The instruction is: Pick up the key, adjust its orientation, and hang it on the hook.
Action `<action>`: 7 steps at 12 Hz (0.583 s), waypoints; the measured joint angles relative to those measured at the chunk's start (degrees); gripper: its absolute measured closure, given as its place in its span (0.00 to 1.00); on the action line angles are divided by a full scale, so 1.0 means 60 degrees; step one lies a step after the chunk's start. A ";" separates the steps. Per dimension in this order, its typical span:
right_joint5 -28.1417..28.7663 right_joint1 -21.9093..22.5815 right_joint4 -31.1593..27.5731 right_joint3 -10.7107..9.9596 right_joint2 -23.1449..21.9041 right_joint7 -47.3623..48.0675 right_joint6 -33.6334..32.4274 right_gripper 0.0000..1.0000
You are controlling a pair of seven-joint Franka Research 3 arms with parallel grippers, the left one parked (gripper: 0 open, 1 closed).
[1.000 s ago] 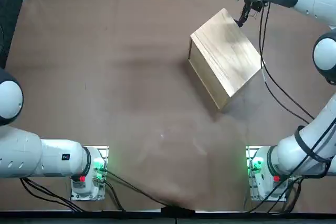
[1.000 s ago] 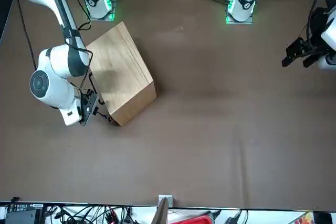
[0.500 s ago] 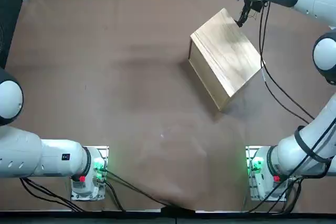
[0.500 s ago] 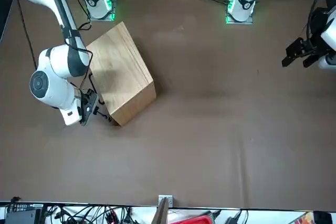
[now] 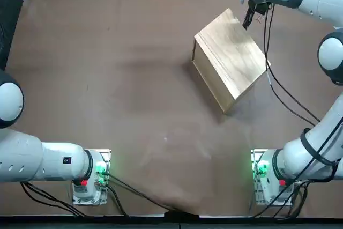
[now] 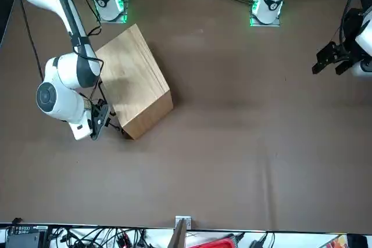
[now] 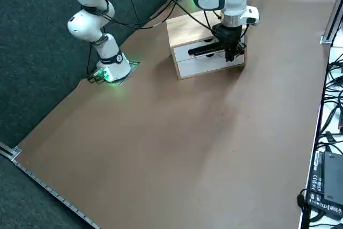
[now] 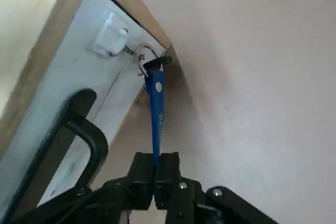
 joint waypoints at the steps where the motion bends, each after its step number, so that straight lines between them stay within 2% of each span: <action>1: 0.0000 -0.0002 0.0002 0.0000 0.0000 -0.0027 0.0000 0.96; 6: 0.0004 -0.0020 0.0021 -0.0003 0.0000 -0.0076 0.0000 0.93; 7: 0.0005 -0.0021 0.0022 -0.0003 0.0000 -0.0080 0.0000 0.85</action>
